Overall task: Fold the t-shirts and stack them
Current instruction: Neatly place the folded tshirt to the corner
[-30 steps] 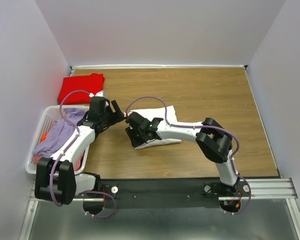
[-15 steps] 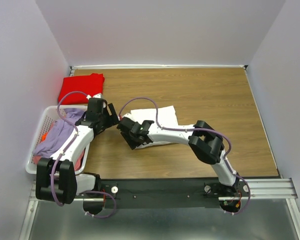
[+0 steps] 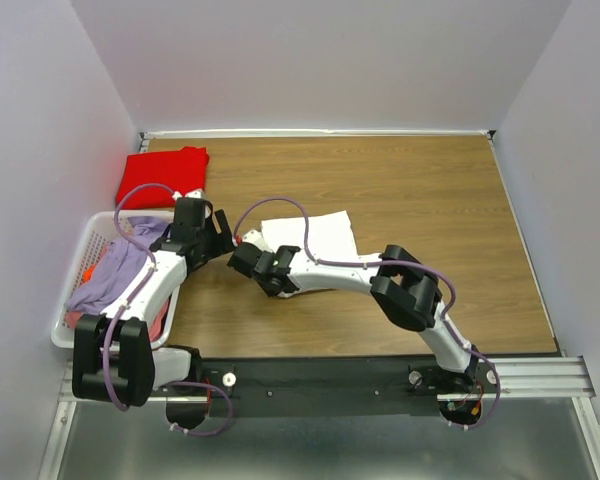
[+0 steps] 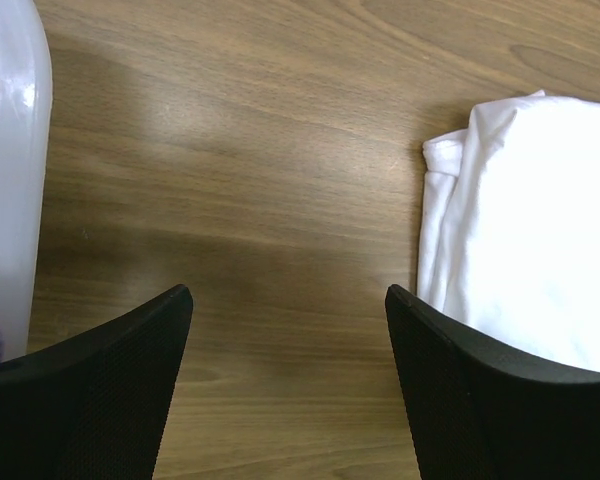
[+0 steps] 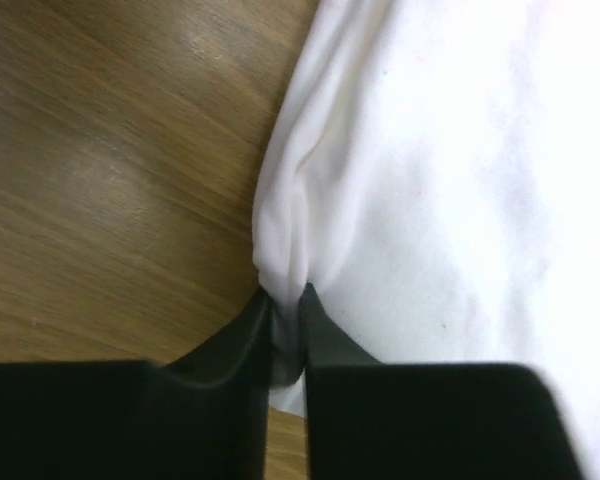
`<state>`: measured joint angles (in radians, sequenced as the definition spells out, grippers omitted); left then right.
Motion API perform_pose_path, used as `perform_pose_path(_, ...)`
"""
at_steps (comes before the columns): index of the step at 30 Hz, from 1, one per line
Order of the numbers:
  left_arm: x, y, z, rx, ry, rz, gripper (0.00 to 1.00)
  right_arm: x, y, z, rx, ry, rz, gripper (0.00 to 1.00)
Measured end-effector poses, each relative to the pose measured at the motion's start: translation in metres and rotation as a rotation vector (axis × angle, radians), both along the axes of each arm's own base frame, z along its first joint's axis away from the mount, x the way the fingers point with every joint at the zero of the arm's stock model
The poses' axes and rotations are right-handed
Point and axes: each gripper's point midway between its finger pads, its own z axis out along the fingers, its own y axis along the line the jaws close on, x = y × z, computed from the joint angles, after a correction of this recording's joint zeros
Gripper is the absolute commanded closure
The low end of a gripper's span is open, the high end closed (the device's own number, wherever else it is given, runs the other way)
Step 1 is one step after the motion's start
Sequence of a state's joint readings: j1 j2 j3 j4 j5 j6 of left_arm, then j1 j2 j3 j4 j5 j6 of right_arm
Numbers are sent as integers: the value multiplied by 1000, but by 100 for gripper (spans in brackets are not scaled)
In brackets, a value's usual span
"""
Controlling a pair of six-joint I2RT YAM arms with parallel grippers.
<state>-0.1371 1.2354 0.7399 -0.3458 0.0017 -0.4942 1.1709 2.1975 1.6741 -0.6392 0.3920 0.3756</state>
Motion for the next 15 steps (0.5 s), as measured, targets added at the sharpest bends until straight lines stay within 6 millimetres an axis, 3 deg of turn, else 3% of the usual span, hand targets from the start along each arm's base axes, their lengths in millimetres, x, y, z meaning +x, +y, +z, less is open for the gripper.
perform_pose_path(2,-1,0,-1,0,3,-1,14,2,-3,0,-18,-18,-1,100)
perform_pose_path(9,-2,-6,-5,-27,18,-25,14,0,-9,3,-40,-24,-4,100)
perform_pose_path(15,-6,-32,-11,-135,42,-98,13,-14,-26,6,-34,39,6,100)
